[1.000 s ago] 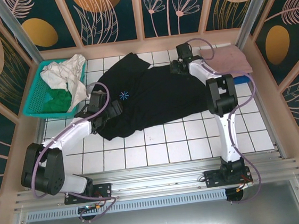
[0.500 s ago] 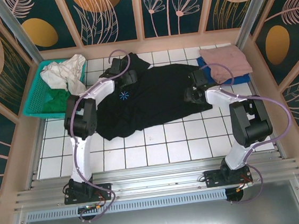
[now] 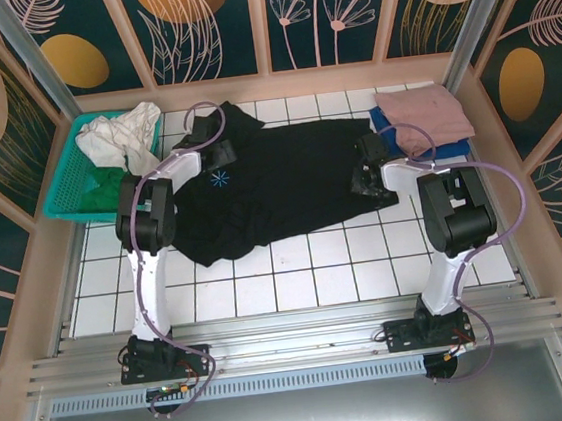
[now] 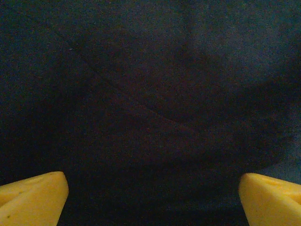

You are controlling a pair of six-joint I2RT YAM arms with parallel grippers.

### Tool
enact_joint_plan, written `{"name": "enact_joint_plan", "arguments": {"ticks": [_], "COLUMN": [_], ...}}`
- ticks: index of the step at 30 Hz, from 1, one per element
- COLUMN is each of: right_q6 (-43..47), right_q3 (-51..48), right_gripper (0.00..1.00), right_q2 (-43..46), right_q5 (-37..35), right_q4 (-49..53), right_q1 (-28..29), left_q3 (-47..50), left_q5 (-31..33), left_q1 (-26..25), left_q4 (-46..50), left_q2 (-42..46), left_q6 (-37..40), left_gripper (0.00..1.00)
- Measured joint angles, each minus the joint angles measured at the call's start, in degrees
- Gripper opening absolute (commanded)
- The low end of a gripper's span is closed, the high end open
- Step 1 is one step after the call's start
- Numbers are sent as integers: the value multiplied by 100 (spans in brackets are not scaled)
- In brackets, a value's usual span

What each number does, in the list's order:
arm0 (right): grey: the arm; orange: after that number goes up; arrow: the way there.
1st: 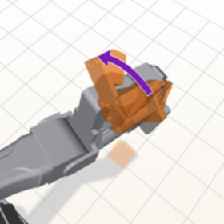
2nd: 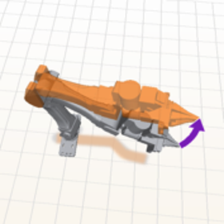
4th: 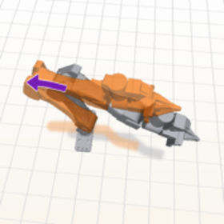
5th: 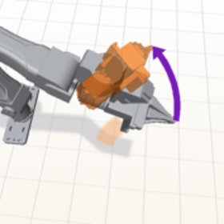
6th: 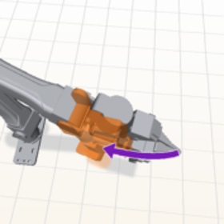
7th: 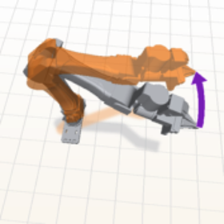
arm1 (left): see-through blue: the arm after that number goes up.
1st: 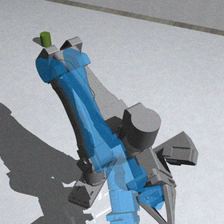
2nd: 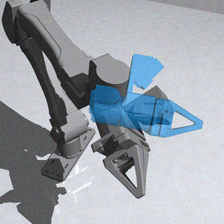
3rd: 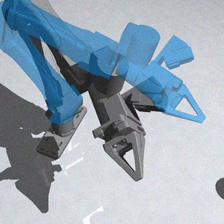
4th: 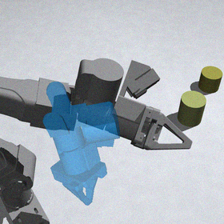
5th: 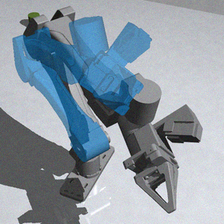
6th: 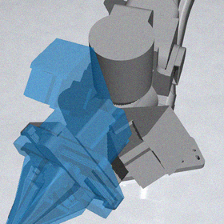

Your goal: Fold and stack the t-shirts

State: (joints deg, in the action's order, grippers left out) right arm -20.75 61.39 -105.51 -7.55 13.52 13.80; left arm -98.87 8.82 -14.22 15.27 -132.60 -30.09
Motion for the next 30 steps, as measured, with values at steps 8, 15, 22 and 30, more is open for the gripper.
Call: {"name": "enact_joint_plan", "arguments": {"ticks": [8, 15, 22, 30], "right_q6": [-59, -221, -1272, -1921], "right_q3": [33, -632, -2184, -2146], "right_gripper": [0, 0, 9, 35], "right_q2": [437, 2188, 4280, 5490], "right_q5": [-205, -352, -402, -289], "right_q4": [293, 542, 1410, 1926], "right_q1": [11, 175, 522, 546], "left_q3": [-9, -138, -850, -1287], "left_q5": [-4, -92, -155, -678], "left_q1": [61, 61, 63, 63], "left_q4": [-2, 114, 372, 586], "left_q2": [13, -26, -424, -459], "left_q6": [-15, -59, -109, 24], "left_gripper": [94, 94, 94, 99]}}
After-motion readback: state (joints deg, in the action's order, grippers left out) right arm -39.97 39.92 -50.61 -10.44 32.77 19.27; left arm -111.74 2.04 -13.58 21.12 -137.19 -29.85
